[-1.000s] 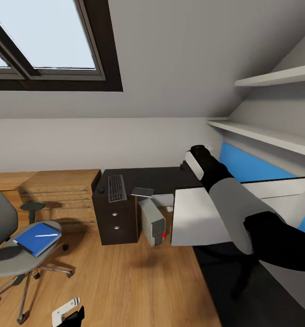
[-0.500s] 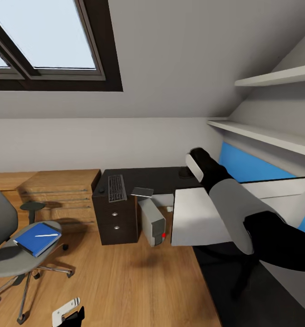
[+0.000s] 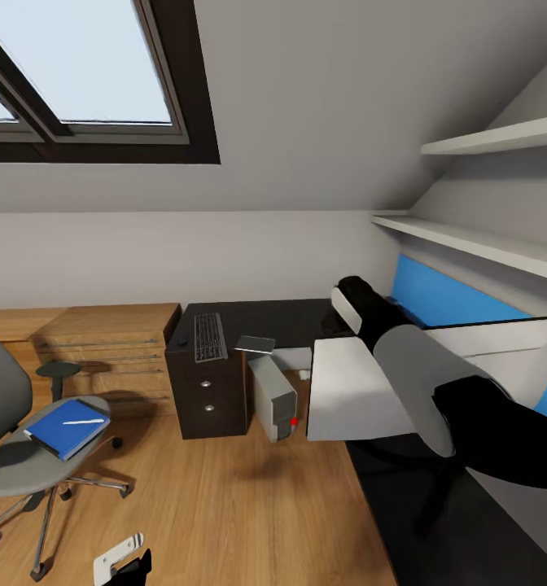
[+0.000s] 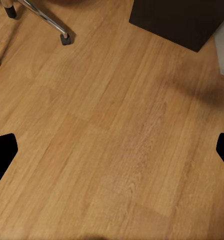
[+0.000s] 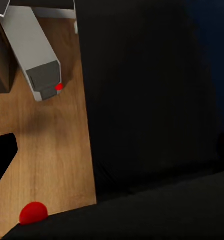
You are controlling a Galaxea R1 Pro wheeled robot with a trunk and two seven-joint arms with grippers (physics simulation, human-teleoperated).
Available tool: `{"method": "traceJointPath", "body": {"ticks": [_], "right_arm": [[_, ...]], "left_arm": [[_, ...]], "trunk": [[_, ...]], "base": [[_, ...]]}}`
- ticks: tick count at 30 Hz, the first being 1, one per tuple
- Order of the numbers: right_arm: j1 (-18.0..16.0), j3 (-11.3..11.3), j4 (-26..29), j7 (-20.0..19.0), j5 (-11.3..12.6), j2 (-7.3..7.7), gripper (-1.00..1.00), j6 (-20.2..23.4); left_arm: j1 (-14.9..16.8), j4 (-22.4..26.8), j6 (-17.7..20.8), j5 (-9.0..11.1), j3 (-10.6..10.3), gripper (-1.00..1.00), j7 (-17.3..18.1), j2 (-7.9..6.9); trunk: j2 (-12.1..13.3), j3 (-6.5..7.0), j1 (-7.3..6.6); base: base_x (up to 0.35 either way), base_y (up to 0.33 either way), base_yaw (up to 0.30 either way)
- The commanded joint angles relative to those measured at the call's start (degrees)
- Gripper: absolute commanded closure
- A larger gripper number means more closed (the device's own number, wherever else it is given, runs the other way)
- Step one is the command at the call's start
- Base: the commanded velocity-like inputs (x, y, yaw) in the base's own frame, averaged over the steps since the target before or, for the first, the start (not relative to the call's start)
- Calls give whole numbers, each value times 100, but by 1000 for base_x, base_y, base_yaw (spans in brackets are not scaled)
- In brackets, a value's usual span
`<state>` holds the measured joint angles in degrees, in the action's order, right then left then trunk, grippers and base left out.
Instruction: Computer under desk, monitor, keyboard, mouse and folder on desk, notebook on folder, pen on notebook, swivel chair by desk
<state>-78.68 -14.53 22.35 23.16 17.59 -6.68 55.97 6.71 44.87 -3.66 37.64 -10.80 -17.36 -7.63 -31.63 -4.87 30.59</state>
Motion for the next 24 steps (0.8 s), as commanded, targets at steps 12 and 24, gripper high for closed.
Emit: {"method": "traceJointPath", "body": {"ticks": [12, 24], "right_arm": [[-7, -84, -229, -74, 60, 0, -100, 45], [-7, -94, -221, -75, 60, 5, -100, 38]], "left_arm": [[6, 4, -34, 64, -44, -100, -48, -19], [6, 4, -38, 64, -37, -100, -48, -25]], "trunk": [[-11, -12, 3], [-11, -12, 3]], "base": [[-88, 0, 0], [-80, 0, 0]]}}
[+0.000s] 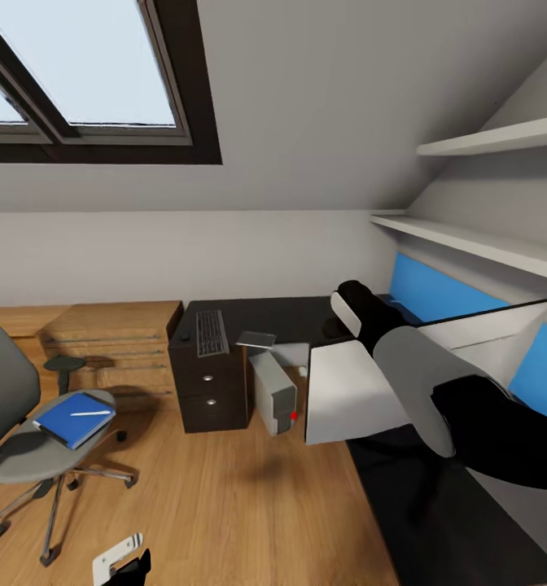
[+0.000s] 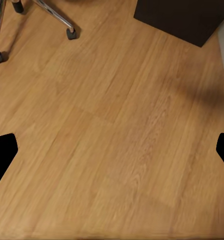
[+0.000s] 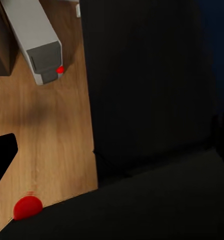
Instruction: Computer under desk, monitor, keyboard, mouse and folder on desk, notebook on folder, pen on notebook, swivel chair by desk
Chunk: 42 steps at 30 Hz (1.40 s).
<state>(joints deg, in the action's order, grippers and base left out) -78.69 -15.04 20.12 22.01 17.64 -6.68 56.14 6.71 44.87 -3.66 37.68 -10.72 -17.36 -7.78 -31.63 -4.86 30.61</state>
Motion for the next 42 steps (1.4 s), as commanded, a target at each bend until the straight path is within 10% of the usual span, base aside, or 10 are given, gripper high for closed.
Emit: {"method": "traceJointPath", "body": {"ticks": [1, 42], "right_arm": [[-6, -42, 14, 40, 55, 7, -100, 21], [-6, -58, 71, 51, -33, 0, -100, -41]], "left_arm": [[5, 4, -38, 62, -45, -100, -48, -12], [5, -4, -29, 55, -53, -100, -48, -3]], "trunk": [[-11, -12, 0], [-11, -12, 0]], "base": [[-158, 0, 0], [-124, -15, 0]]}}
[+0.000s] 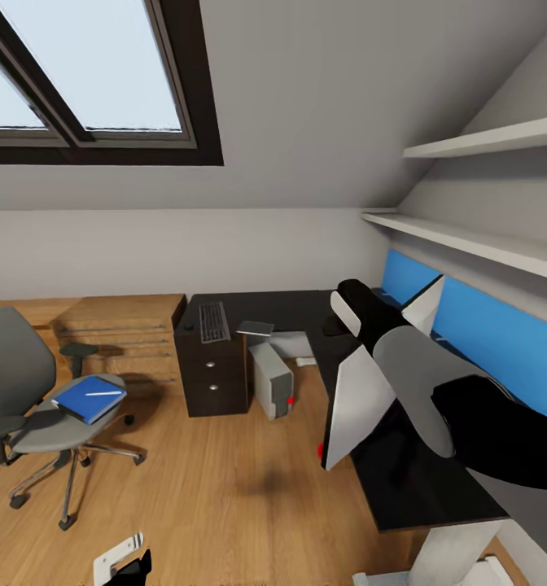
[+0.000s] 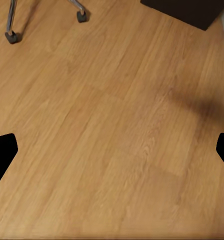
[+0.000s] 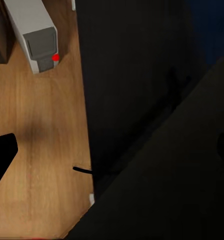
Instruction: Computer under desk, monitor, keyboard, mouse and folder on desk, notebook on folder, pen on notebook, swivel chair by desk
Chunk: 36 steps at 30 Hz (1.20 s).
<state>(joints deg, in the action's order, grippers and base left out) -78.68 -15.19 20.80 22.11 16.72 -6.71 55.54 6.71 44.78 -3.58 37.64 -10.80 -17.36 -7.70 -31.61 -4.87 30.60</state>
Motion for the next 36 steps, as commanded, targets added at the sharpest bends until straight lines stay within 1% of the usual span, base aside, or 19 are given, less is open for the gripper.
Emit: {"method": "traceJointPath", "body": {"ticks": [1, 12, 14, 17, 18, 19, 22, 23, 24, 25, 26, 27, 28, 30, 31, 33, 34, 35, 36], "right_arm": [[-7, -44, 3, 40, 59, 3, -100, 19], [-7, -39, 18, 49, 57, 3, -100, 6], [-7, -37, 180, 58, 53, 3, -100, -131], [-7, -28, 766, 87, 51, 15, -100, -523], [-5, -22, 1104, 95, 51, 20, -100, -703], [8, -15, 1774, 113, 52, 49, -100, -980], [97, -11, 2620, 184, 57, 116, -100, -1145], [112, -11, 2754, 206, 58, 122, -100, -1156], [141, -11, 3017, 266, 58, 130, -100, -1173], [180, -9, 3272, 352, 59, 137, -100, -1184], [254, -6, 3669, 551, 59, 159, -100, -1190], [279, -5, 3799, 633, 59, 175, -100, -1191], [352, -4, 4054, 810, 59, 228, -100, -1192], [535, -1, 4355, 1008, 65, 322, -100, -1191], [771, 12, 4638, 1151, 76, 440, -100, -1196], [1318, 73, 5138, 1299, 97, 720, -100, -1226], [1464, 93, 5259, 1319, 100, 784, -100, -1251], [2169, 207, 5848, 1382, 109, 980, -100, -1558], [2440, 275, 6089, 1397, 110, 1031, -100, -1708]], "left_arm": [[5, 4, -37, 59, -45, -100, -48, -8], [5, 4, -37, 59, -45, -100, -40, -4], [5, 4, -37, 60, -45, -100, -42, -3], [5, 4, -37, 65, -45, -100, -45, -3], [5, 4, -37, 66, -45, -100, -47, -3], [5, 4, -37, 69, -45, -100, -48, 1], [5, -8, -37, 76, -55, -100, -54, 12], [5, -9, -37, 78, -60, -100, -55, 12], [5, -10, -37, 80, -67, -100, -56, 13], [5, -12, -37, 82, -72, -100, -56, 13], [5, -14, -37, 84, -74, -100, -57, 15], [5, -16, -39, 84, -74, -100, -57, 15], [5, -15, -42, 84, -73, -100, -57, 15], [5, -19, -43, 88, -72, -100, -60, 9], [5, -35, -44, 90, -72, -100, -64, 5], [5, -130, -46, 92, -79, -100, -65, 0], [5, -163, -47, 91, -81, -100, -65, 1], [5, -306, -53, 87, -92, -100, -66, 7], [5, -336, -53, 87, -94, -100, -66, 10]], "trunk": [[-12, -12, 2], [-12, -12, 2], [-12, -12, 2], [-12, -12, 2], [-12, -12, 2], [-12, -12, 2], [-12, -12, 2], [-12, -12, 2], [-12, -12, 2], [-12, -12, 2], [-12, -12, 2], [-12, -12, 2], [-12, -12, 2], [-12, -12, 2], [-12, -12, 2], [-12, -12, 2], [-12, -12, 2], [-12, -12, 2], [-12, -12, 2]], "base": [[-29, -23, 0], [-5, -127, 0], [0, -26, 0], [0, -9, 0], [0, -4, 0], [0, -2, 0], [0, 0, 0], [0, 0, 0], [0, 0, 0], [0, 0, 0], [0, 0, 0], [0, 0, 0], [-27, -42, 0], [-63, -104, 0], [-100, -184, 0], [-113, -239, 0], [-115, -262, 0], [-109, -291, 0], [-103, -298, 0]]}}
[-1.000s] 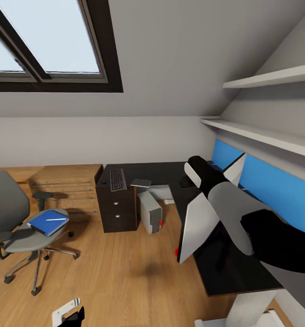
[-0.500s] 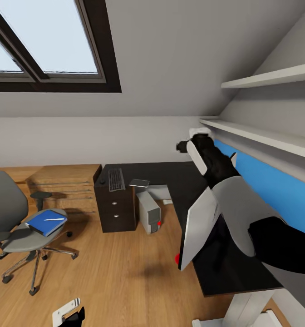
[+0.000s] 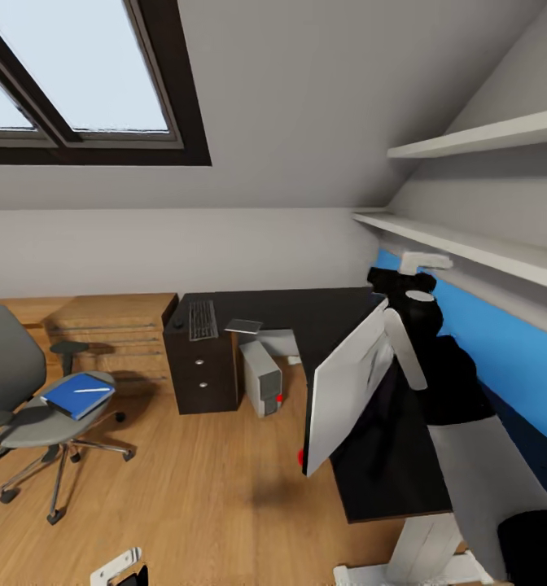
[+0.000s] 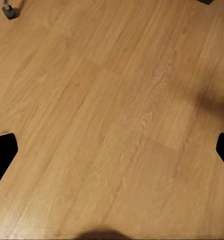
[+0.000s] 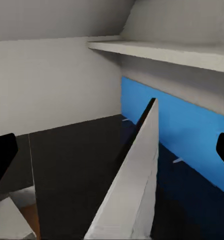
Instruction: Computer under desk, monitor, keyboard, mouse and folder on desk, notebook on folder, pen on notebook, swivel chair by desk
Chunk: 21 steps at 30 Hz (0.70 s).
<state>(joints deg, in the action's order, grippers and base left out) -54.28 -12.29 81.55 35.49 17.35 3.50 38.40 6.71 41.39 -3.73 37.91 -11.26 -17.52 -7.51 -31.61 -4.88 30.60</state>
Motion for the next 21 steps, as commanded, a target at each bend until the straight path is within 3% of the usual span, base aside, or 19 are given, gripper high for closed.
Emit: {"method": "traceJointPath", "body": {"ticks": [1, 6, 9, 15, 17, 21], "right_arm": [[135, 21, 140, 65, 48, 31, -100, -57], [1206, 367, 763, 79, 42, 230, -100, -515], [1511, 474, 824, 86, 35, 268, -100, -716], [2275, 490, 784, -48, 47, 276, -100, -998], [2544, 479, 568, -294, 49, 270, -100, -1325], [2739, 450, 201, -767, 42, 267, -100, -1668]], "left_arm": [[6, -8, -39, 57, -49, -100, -49, -8], [6, -46, -47, 43, -52, -100, -49, -12], [6, -50, -49, 36, -52, -100, -49, -13], [6, -52, -45, 40, -52, -100, -49, -6], [6, -52, -42, 40, -56, -100, -48, -5], [6, -52, -41, 41, -54, -100, -43, -9]], "trunk": [[-12, -10, 1], [-12, -10, 1], [-12, -10, 1], [-12, -10, 1], [-12, -10, 1], [-12, -10, 1]], "base": [[-99, -301, 0], [-48, -318, 0], [-8, -341, 0], [-2, -326, 0], [0, -165, 0], [0, -72, 0]]}}
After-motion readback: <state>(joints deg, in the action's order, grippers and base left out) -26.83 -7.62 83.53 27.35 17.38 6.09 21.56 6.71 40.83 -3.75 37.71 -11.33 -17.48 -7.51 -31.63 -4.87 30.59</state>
